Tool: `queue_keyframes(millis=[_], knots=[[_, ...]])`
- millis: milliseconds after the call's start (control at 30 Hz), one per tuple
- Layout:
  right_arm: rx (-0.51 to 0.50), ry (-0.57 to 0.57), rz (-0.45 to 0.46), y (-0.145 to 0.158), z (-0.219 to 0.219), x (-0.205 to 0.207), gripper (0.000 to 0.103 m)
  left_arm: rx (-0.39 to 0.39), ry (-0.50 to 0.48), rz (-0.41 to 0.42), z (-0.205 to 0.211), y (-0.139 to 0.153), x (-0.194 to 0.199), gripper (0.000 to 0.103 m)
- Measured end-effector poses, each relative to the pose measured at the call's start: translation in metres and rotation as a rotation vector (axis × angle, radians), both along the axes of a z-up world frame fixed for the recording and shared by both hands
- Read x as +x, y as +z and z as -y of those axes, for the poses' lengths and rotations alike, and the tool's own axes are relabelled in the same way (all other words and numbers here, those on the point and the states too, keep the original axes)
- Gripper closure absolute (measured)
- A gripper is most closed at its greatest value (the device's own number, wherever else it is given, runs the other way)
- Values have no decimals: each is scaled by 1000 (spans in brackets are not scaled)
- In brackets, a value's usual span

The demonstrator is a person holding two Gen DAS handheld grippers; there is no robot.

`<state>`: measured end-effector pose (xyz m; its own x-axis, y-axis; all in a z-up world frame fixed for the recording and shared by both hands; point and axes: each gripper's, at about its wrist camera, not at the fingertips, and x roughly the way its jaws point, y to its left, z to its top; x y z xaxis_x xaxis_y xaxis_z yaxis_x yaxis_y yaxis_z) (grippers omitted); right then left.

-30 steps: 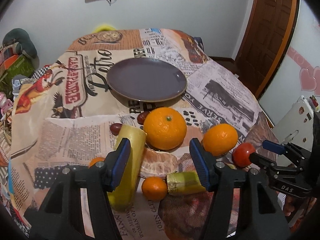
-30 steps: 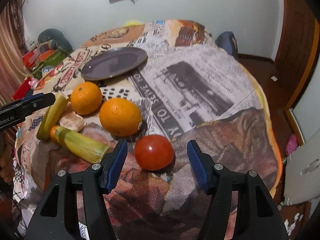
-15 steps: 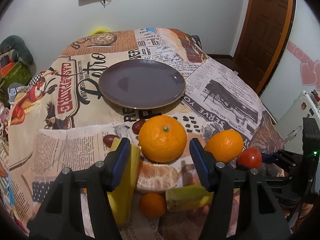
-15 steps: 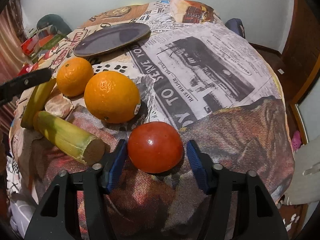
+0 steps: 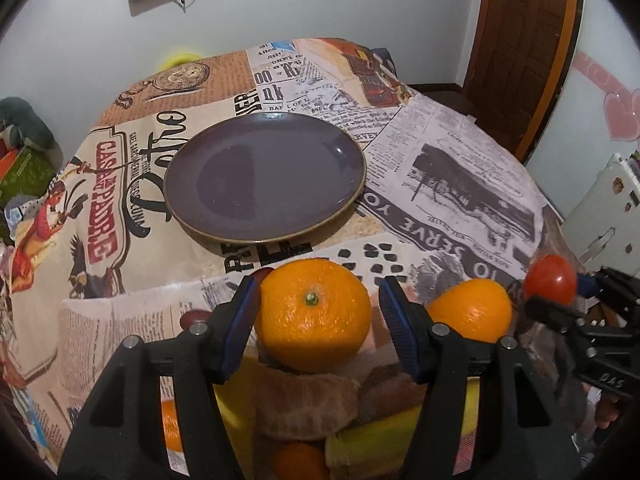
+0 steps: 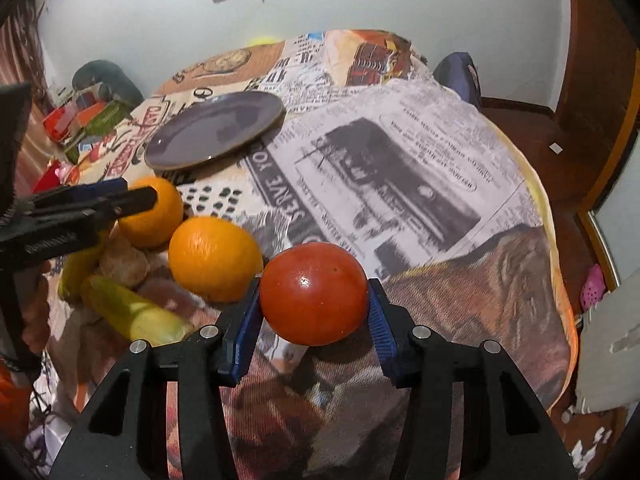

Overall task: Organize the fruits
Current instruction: 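Grasp the red tomato with the right tool while the left tool grasps a large orange, then place the tomato on the grey plate with the right tool while the left tool places the orange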

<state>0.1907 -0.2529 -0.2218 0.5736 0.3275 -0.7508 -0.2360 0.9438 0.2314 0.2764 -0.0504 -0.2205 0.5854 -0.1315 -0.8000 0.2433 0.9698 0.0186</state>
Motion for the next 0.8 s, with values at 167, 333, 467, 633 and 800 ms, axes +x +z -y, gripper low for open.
queue_keyframes(millis=[167, 333, 467, 633, 800], knots=[[20, -2, 4, 2, 1, 6, 56, 53, -17, -14, 3, -9, 9, 38], [34, -1, 8, 2, 2, 10, 56, 46, -39, -54, 2, -17, 17, 34], [39, -1, 5, 1, 3, 13, 56, 79, -51, -46, 7, -22, 19, 34], [36, -5, 2, 0, 3, 15, 56, 60, -28, -37, 4, -21, 20, 35], [33, -6, 25, 10, 3, 17, 56, 1, -20, -39, 0, -12, 16, 36]])
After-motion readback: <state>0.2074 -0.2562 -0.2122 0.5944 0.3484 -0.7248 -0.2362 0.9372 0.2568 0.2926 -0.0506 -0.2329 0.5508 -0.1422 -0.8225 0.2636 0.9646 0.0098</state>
